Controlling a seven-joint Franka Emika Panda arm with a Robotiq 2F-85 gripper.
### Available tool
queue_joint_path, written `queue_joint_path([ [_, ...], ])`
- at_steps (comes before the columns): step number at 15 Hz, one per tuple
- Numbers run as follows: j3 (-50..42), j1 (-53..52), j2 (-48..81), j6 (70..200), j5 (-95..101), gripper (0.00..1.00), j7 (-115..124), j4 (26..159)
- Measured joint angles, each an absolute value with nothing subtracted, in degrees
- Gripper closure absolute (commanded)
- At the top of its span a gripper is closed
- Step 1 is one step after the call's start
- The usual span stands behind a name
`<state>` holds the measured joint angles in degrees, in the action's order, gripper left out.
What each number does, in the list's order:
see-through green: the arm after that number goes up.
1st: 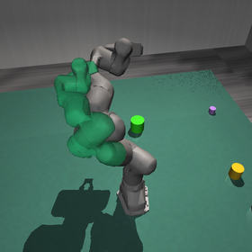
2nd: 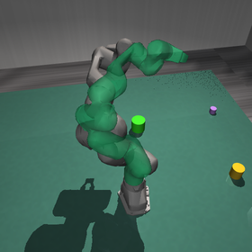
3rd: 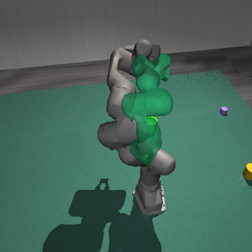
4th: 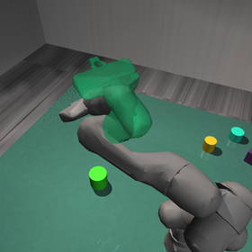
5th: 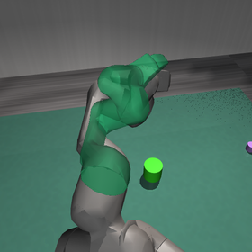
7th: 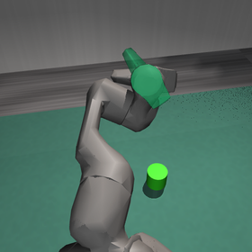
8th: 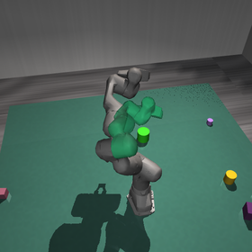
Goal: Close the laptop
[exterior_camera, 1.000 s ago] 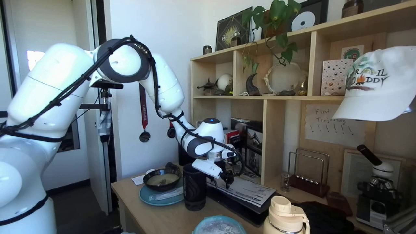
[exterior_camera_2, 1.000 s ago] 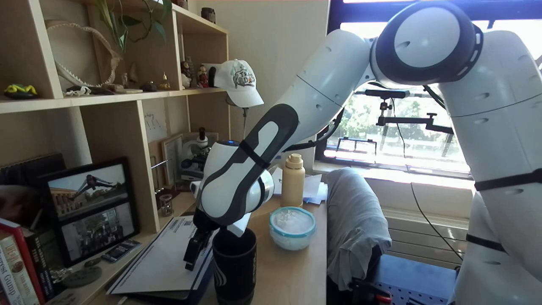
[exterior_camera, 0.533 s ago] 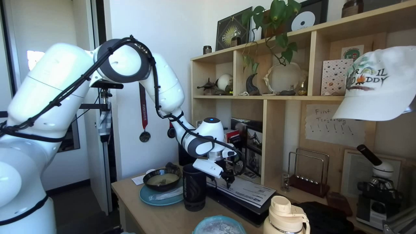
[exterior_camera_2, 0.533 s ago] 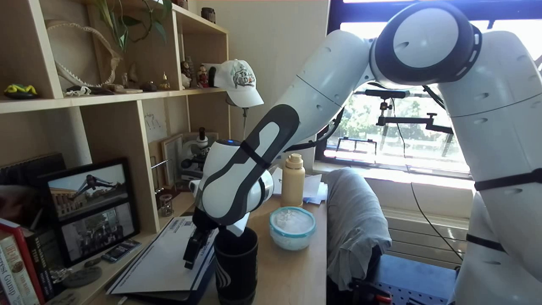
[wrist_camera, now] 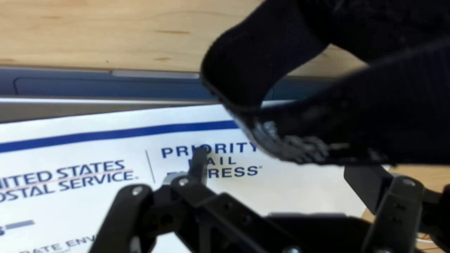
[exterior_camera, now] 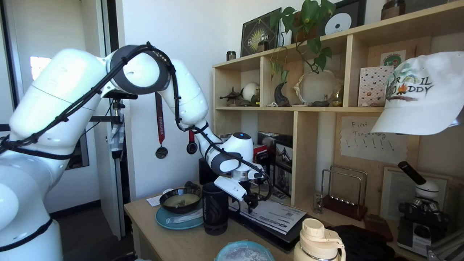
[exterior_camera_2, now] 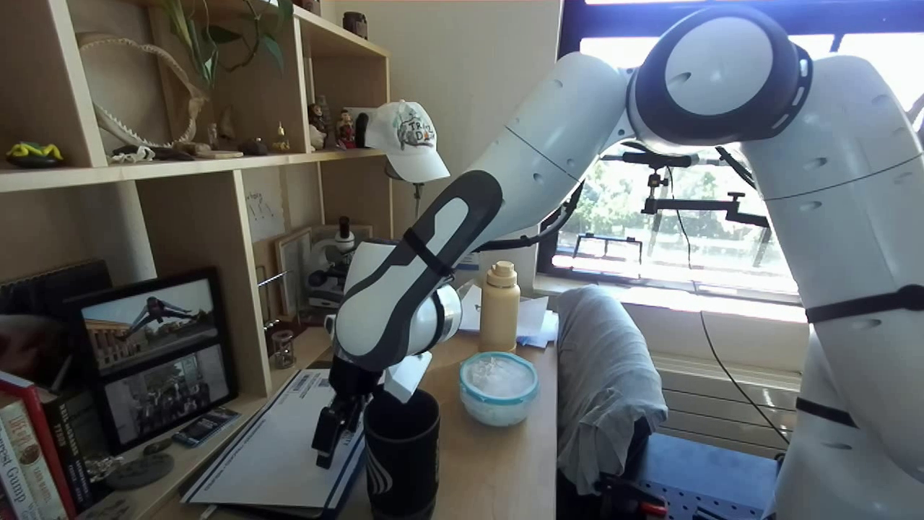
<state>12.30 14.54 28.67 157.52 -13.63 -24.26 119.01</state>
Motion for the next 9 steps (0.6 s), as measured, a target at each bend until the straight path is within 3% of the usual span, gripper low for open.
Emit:
queue_joint_path([
  [9, 11.1, 18.1, 29.0, 149.3, -19.5, 0.00, -24.3, 110.5],
])
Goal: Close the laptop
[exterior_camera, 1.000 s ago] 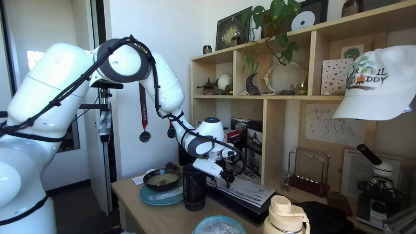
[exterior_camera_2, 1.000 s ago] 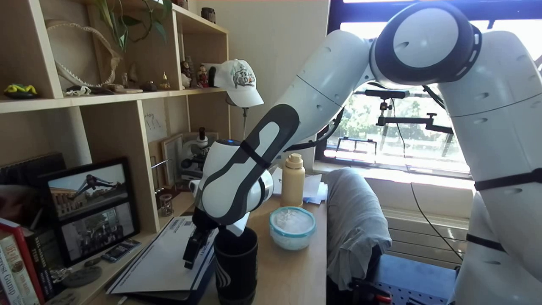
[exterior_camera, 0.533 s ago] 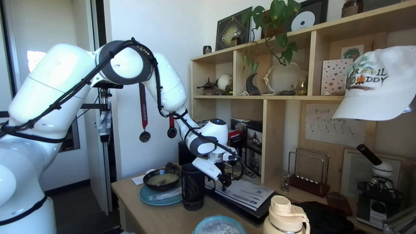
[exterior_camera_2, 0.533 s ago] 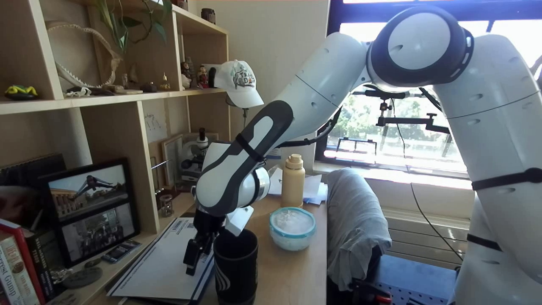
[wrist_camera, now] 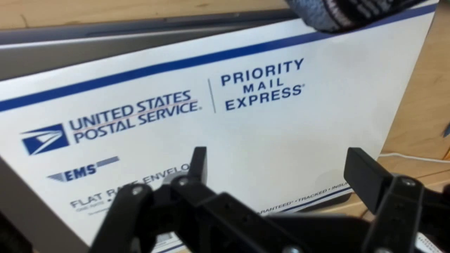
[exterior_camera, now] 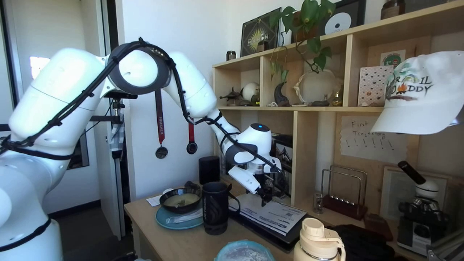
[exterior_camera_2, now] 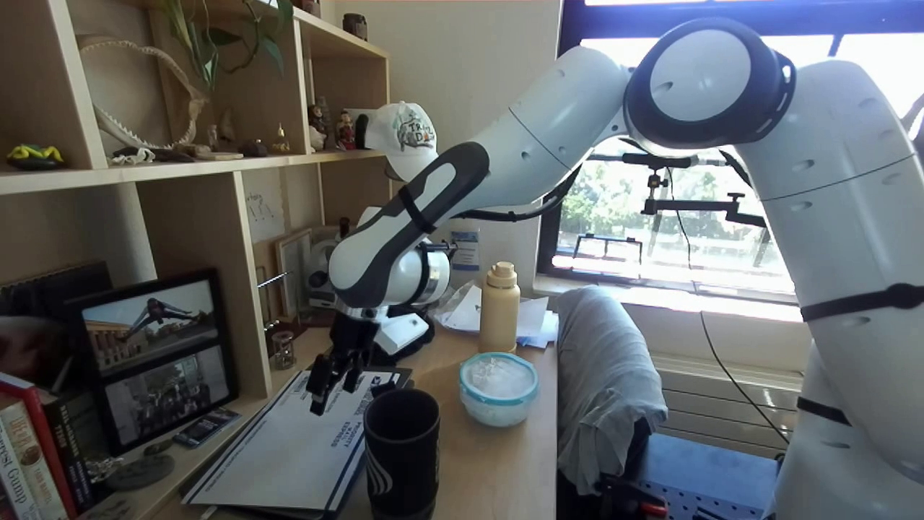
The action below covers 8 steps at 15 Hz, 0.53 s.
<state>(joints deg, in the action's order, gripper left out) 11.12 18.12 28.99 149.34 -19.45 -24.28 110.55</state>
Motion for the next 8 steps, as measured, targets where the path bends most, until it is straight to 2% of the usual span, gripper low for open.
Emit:
queue_joint_path([
  [8, 6.7, 18.1, 29.7, 146.6, -19.6, 0.00, -22.7, 109.1],
])
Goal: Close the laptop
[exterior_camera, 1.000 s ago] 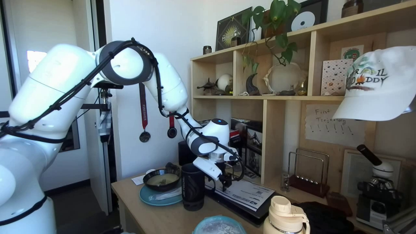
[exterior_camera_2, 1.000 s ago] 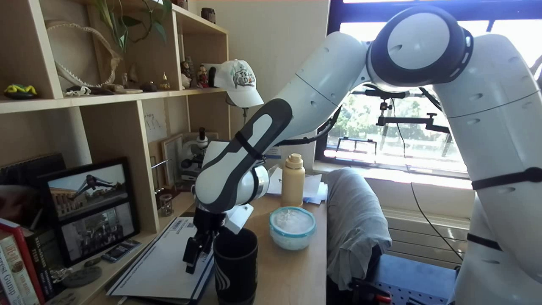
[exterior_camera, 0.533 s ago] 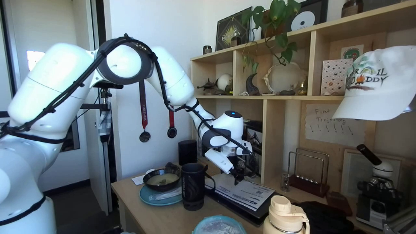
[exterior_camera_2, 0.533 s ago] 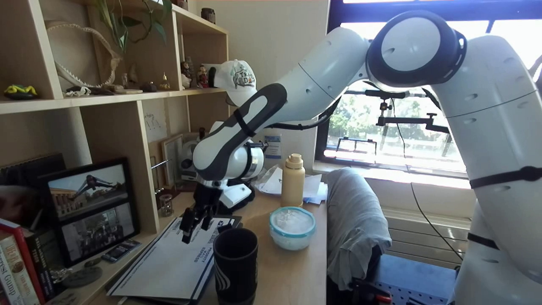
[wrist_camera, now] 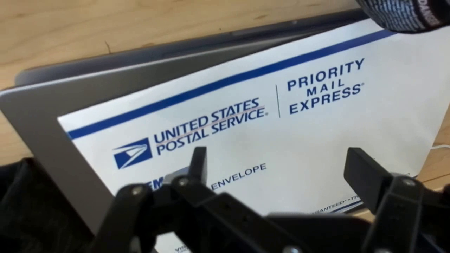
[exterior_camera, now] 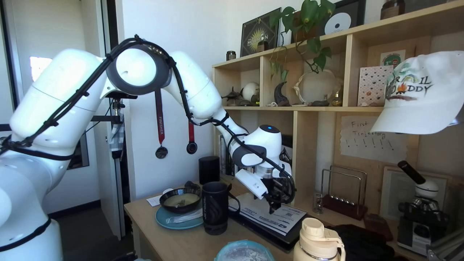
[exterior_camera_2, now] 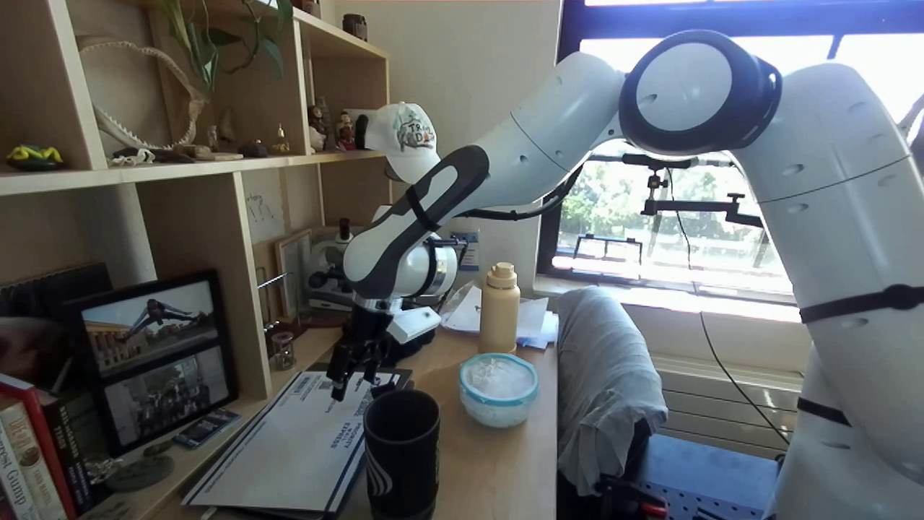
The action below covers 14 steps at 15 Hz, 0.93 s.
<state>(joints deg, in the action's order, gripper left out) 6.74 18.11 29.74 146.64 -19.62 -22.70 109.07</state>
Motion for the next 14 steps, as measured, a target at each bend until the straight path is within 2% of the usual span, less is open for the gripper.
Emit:
queue_joint_path([
  [8, 5.3, 17.3, 31.1, 147.2, -17.9, 0.00, -22.0, 109.1],
  [14, 3.7, 13.4, 25.9, 146.9, -10.4, 0.00, -21.9, 108.4],
])
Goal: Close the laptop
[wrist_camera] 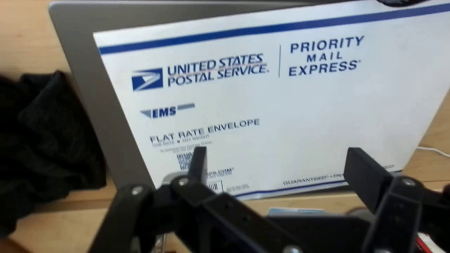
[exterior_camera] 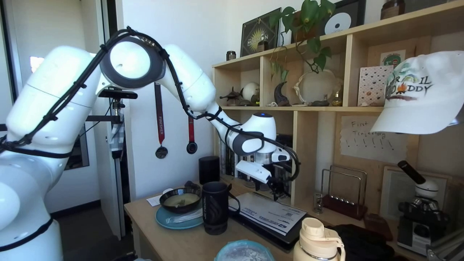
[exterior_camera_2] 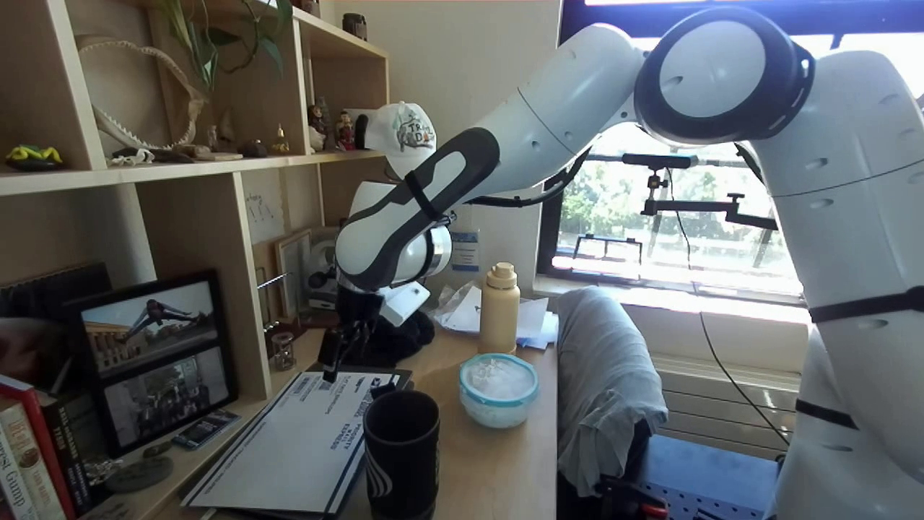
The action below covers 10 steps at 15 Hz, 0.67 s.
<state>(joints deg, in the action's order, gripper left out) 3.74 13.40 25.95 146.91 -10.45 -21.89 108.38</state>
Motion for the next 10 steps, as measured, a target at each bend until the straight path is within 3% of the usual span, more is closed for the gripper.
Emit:
queue_joint_path([
  [10, 2.8, 6.3, 13.7, 141.4, -1.9, 0.00, -19.8, 108.3],
])
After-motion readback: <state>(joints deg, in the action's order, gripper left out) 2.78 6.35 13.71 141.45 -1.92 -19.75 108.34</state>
